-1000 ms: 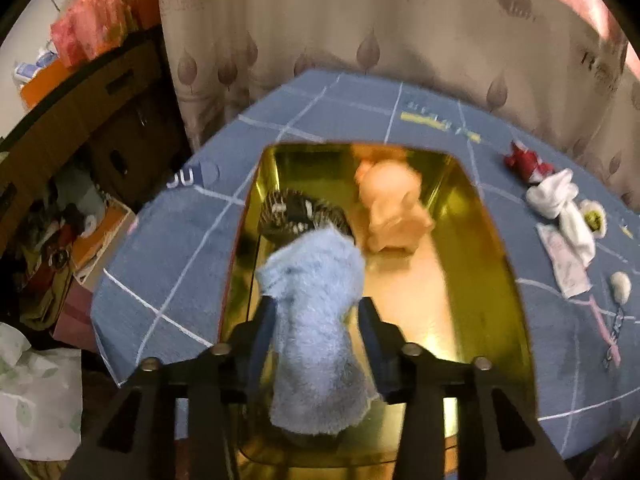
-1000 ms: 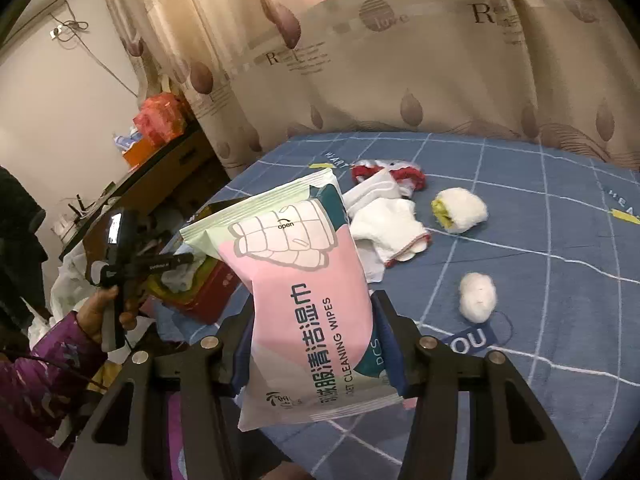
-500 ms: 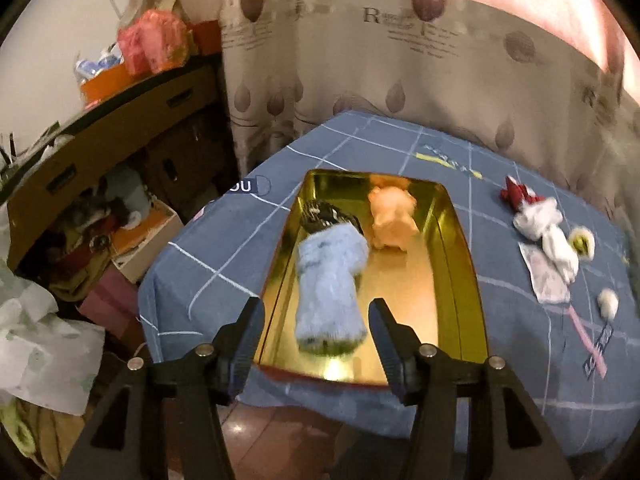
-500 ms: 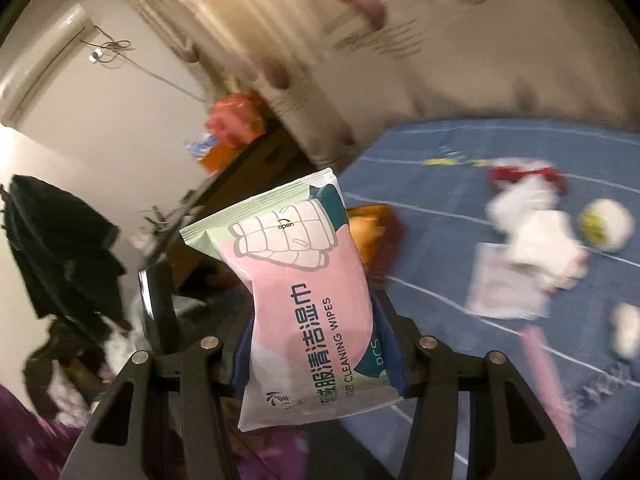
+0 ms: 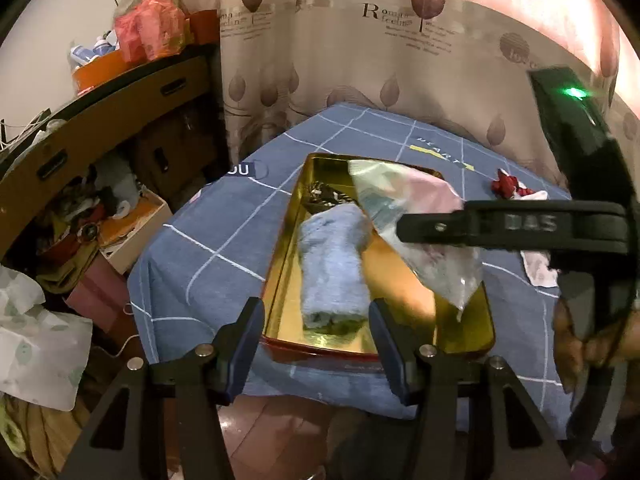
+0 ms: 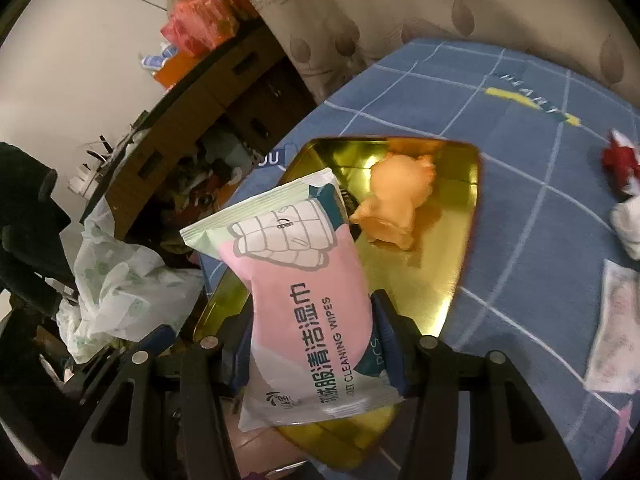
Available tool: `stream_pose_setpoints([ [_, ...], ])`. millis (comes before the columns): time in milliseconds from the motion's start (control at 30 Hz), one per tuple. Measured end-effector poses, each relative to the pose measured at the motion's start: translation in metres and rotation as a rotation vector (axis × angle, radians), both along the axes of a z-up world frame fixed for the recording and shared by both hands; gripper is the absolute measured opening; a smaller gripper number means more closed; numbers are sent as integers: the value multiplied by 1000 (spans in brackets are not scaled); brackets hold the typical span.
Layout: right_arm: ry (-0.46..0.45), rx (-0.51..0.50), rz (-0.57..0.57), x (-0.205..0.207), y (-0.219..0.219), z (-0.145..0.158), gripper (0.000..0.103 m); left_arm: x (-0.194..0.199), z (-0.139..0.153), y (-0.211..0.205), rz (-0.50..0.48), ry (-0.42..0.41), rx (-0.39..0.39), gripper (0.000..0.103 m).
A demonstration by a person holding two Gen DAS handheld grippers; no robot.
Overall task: Organize soft objects
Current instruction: 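Lower the pink wipes pack into the gold tin and open the right gripper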
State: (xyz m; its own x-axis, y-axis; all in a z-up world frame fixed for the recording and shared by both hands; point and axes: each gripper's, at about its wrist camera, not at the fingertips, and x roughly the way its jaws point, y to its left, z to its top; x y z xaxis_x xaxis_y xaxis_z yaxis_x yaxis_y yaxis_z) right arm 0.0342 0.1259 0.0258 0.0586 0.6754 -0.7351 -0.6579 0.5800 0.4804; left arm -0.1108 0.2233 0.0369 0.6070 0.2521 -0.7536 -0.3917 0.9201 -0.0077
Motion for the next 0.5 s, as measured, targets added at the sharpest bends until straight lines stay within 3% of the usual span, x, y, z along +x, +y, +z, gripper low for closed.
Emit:
stream_pose_setpoints([
  [100, -58, -58, -6, 1, 17, -2, 50, 3, -5, 1, -10, 21, -20, 55],
  [367, -8, -146, -44, 14, 43, -20, 50, 5, -14, 7, -5, 43, -63, 55],
  [500, -46, -172, -93, 21, 49, -25, 50, 6, -18, 8, 2, 60, -70, 55],
])
